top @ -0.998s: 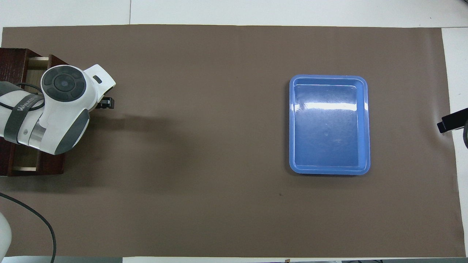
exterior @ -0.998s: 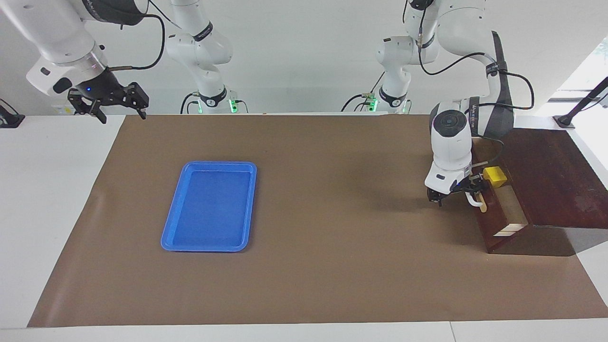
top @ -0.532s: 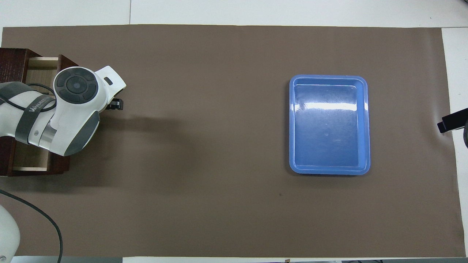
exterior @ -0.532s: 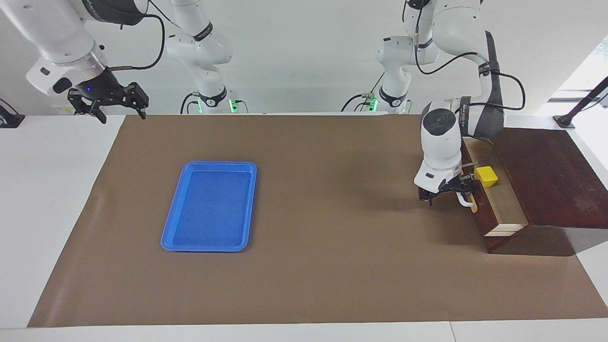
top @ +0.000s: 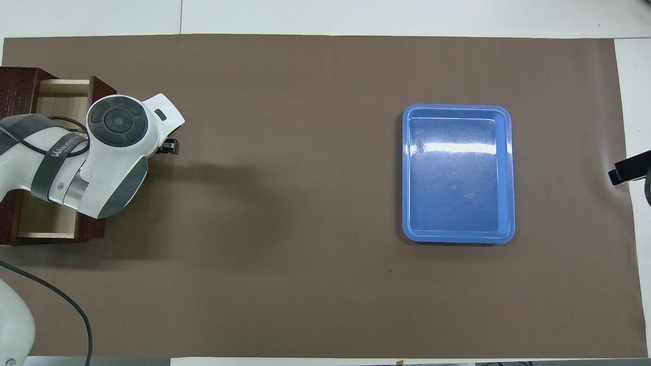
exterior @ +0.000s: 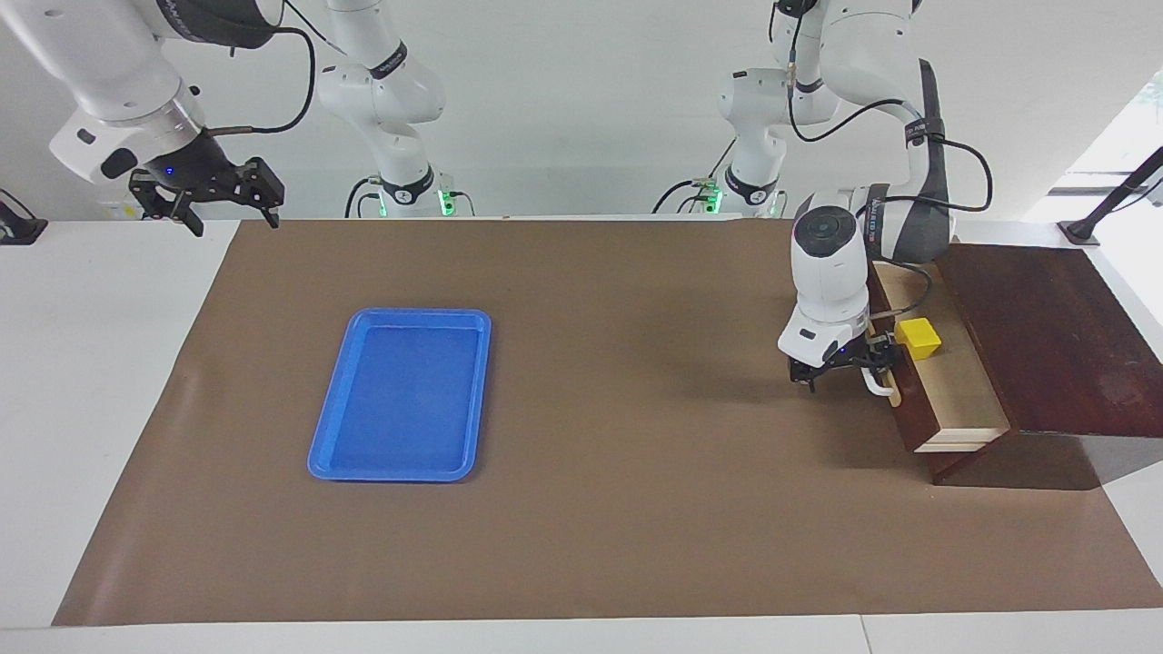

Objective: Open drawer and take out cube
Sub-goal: 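Pull the drawer open toward the robot with the left gripper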

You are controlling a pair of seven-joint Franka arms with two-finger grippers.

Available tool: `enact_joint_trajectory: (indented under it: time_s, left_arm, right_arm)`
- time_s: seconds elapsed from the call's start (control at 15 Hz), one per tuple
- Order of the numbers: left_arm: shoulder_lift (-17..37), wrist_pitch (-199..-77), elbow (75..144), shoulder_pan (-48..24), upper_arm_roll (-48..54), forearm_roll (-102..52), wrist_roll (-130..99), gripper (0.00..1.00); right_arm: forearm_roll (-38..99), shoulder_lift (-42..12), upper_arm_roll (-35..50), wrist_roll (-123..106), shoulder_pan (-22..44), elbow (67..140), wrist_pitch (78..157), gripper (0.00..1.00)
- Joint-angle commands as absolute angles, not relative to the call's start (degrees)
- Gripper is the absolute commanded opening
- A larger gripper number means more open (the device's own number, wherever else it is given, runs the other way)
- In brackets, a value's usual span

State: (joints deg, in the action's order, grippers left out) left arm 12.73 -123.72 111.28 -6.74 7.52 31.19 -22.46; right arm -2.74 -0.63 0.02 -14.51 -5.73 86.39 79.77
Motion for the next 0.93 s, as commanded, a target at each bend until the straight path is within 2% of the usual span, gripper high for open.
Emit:
enact_joint_trajectory:
  time_s: [0.0,0.87]
  left_arm:
    - [12.6,-122.7,111.5,-9.4,7.4,29.3,-22.9,1.00]
    - [12.6,-121.4,111.0,-10.8,7.4,29.3,-22.9,1.00]
  right_arm:
    - [-2.2,-0.5,0.5,-15.5,-6.8,86.5,80.2,1.00]
    - [-2.2,-0.5,0.5,-15.6,-6.8,86.3,80.2,1.00]
